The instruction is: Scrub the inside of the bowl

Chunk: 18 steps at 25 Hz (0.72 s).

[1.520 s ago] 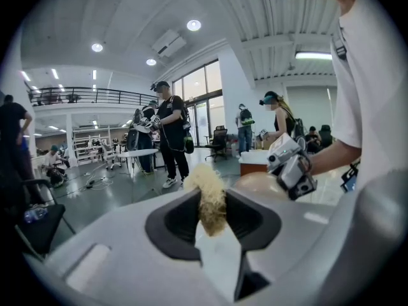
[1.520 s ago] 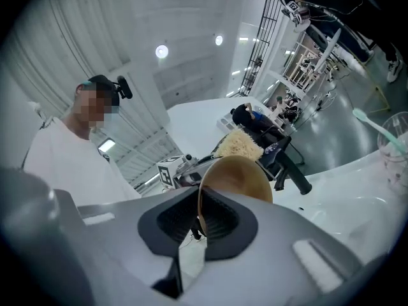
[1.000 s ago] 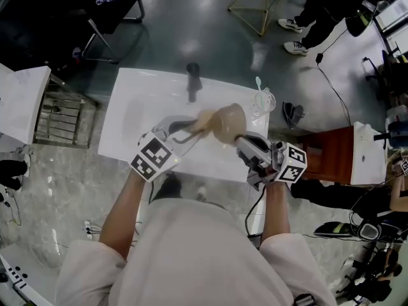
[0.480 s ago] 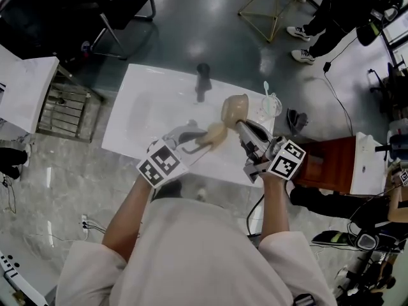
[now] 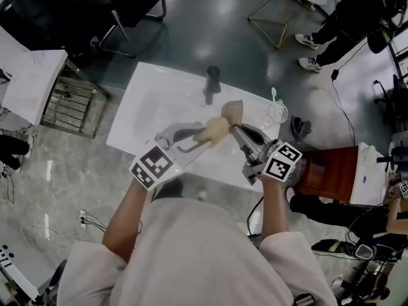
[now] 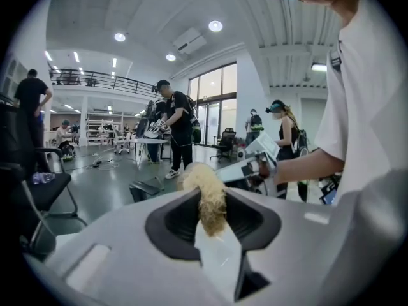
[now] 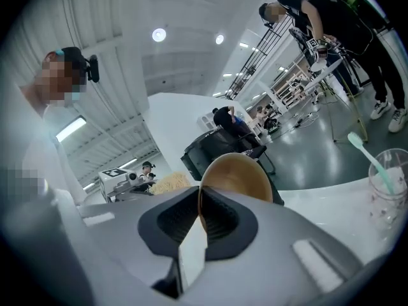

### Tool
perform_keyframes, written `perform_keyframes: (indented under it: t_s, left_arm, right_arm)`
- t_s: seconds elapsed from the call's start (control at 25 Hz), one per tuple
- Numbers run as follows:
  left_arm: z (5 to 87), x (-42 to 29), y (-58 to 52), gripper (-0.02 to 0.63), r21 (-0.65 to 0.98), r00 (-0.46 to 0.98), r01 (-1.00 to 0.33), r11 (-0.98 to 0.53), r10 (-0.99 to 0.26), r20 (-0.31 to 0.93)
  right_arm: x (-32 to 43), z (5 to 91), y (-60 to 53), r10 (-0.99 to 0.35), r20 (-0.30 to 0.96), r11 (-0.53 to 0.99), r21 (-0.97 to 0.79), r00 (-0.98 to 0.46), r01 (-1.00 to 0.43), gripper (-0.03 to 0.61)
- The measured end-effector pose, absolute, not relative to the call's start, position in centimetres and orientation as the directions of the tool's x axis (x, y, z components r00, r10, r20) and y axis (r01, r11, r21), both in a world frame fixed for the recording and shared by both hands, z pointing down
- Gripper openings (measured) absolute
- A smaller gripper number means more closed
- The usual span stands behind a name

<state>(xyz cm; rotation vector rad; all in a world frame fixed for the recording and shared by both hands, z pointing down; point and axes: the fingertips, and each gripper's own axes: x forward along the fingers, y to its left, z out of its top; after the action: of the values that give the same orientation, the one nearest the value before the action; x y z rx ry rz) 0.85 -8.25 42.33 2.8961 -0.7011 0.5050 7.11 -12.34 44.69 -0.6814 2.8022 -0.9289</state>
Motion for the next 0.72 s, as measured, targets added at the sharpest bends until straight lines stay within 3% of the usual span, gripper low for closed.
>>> perform_keyframes:
  t_s: [0.4, 0.72]
  left_arm:
    - [38.6, -5.5, -11.5, 0.107, 0.046, 0.675, -0.733, -0.678, -0.718, 0.169]
    - [37.7, -7.8, -11.2, 0.109, 0.042, 0.581, -0.812, -0.582, -0.8, 0.147]
  right_arm:
    - [5.5, 43.3, -10.9, -0.422, 0.108, 0.755, -0.509, -0.9, -0.415, 0.02]
    - [5.5, 40.6, -10.6, -0.461, 0.138, 0.753, -0.462, -0.876, -0.469, 0.02]
